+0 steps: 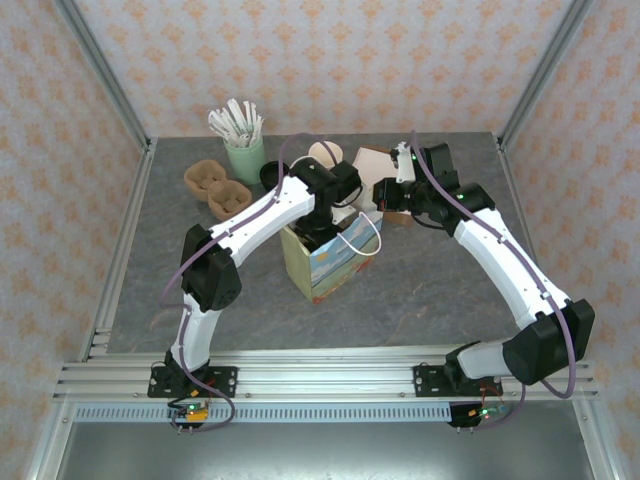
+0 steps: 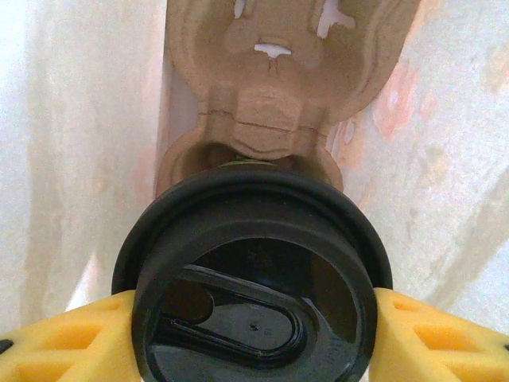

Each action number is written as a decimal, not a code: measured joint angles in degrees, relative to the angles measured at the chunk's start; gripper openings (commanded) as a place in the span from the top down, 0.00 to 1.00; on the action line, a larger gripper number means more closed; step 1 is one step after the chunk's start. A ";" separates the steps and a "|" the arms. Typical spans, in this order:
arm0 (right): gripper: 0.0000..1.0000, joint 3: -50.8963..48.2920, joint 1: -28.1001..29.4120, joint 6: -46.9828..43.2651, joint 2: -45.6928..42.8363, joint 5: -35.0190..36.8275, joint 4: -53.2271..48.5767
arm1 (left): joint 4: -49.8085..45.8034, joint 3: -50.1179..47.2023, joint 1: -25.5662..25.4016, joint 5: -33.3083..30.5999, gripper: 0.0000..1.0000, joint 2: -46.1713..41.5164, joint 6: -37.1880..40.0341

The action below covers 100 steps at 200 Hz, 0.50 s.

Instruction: Pack the takeout coffee

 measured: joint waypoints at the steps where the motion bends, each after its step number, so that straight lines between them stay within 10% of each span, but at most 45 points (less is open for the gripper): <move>1: 0.97 0.00 0.00 0.00 0.00 0.00 0.00 | 0.00 0.00 0.00 0.00 0.44 0.00 0.00; 100: 0.97 0.02 0.11 0.00 0.02 0.02 0.00 | 0.61 -0.63 0.26 0.20 0.44 0.00 0.00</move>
